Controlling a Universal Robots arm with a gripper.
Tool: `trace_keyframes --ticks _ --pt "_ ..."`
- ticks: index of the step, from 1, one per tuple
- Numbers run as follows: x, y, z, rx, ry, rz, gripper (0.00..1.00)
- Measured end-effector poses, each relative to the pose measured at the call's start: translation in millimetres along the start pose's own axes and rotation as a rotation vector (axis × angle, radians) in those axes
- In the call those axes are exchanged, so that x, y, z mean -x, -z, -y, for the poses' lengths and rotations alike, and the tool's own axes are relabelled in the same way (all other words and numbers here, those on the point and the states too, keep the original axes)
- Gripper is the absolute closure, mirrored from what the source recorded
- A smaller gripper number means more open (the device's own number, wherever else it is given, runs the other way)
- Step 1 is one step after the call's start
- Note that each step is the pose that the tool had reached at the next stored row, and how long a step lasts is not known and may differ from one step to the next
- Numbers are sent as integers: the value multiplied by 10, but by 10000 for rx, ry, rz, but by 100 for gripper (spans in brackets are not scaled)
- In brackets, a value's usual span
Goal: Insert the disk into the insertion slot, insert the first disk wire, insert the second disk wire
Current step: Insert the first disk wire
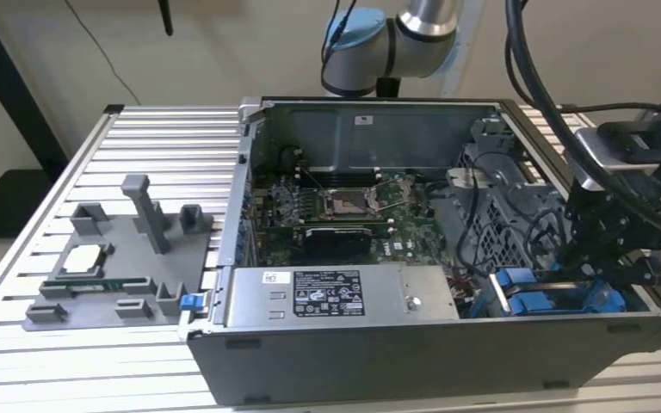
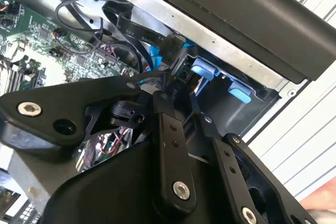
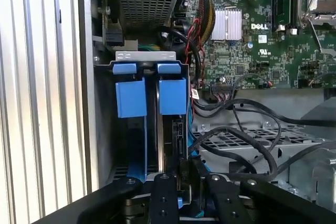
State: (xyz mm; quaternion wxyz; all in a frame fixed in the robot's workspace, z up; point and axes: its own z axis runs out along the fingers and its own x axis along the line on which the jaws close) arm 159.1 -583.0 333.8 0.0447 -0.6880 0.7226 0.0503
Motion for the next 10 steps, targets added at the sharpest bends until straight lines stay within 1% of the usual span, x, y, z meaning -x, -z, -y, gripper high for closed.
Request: trace_keyframes --ticks 3,7,10 --pt "7 52 0 0 0 -4 0" --pt "13 92 -1 0 0 -3 0" --pt "22 141 -1 0 1 -5 0"
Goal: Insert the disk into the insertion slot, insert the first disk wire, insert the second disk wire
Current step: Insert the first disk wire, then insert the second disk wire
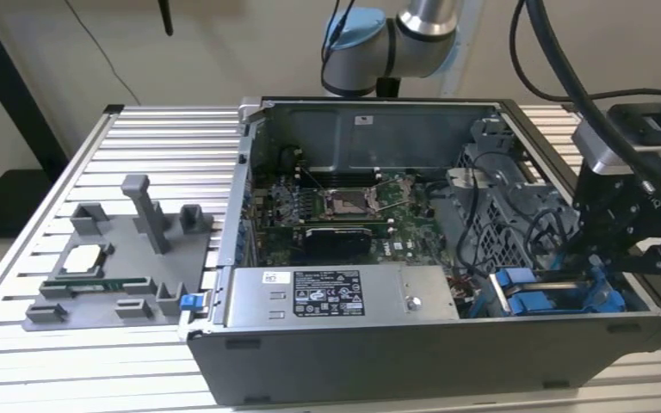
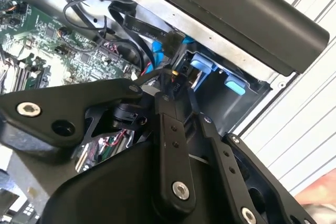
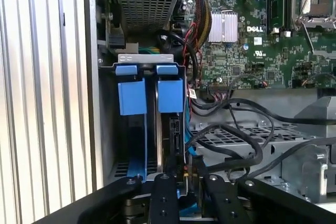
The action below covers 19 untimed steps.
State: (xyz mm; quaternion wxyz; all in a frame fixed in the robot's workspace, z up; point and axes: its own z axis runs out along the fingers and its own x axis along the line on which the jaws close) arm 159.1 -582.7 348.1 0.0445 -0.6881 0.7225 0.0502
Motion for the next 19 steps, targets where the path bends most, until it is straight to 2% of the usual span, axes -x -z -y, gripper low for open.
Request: trace_keyframes --ticks 10,19 --pt "78 166 -5 -2 -1 -28 0" --pt "210 266 -12 -7 -1 -144 0"
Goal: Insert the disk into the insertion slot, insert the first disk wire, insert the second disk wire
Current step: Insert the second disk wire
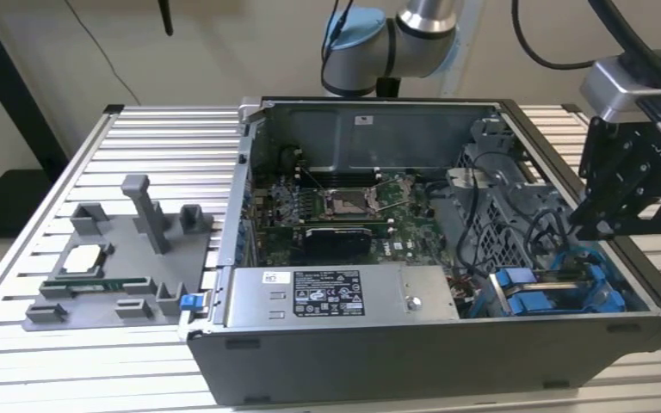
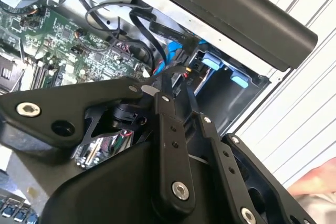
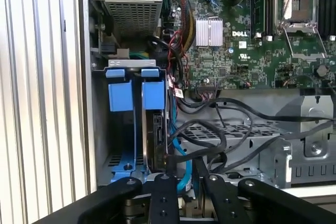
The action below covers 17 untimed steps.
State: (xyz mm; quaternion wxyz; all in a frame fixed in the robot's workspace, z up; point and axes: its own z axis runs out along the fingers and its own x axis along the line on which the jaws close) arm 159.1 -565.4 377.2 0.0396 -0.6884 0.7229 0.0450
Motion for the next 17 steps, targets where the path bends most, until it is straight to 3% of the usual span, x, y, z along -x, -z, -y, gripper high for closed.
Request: trace_keyframes --ticks 11,17 --pt "18 5 0 -1 -1 -21 0" --pt "20 5 54 -1 0 -20 0"
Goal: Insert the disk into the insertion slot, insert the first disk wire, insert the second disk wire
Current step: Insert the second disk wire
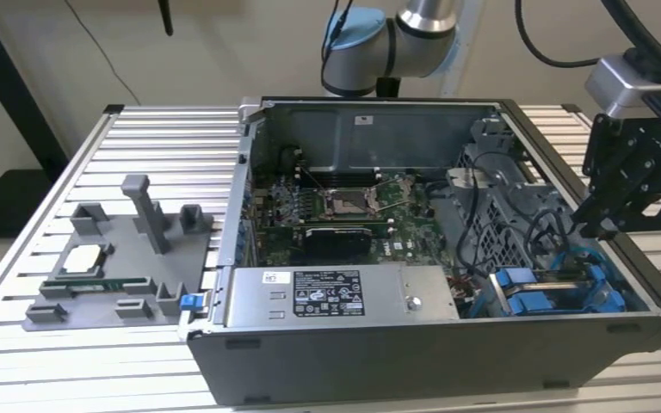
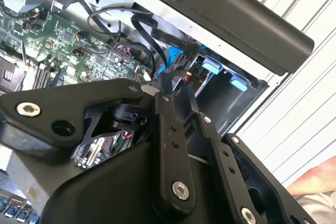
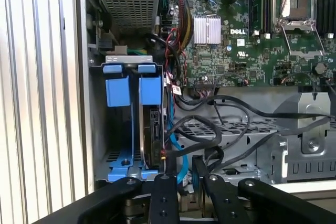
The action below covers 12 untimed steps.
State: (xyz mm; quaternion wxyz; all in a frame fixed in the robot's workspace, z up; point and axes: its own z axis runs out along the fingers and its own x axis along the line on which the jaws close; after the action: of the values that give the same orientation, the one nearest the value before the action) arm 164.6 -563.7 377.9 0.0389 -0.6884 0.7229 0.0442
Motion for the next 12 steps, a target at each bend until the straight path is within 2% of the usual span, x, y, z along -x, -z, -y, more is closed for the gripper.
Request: trace_keyframes --ticks 4,12 --pt "3 1 62 0 0 0 0" --pt "11 0 238 0 0 0 0"
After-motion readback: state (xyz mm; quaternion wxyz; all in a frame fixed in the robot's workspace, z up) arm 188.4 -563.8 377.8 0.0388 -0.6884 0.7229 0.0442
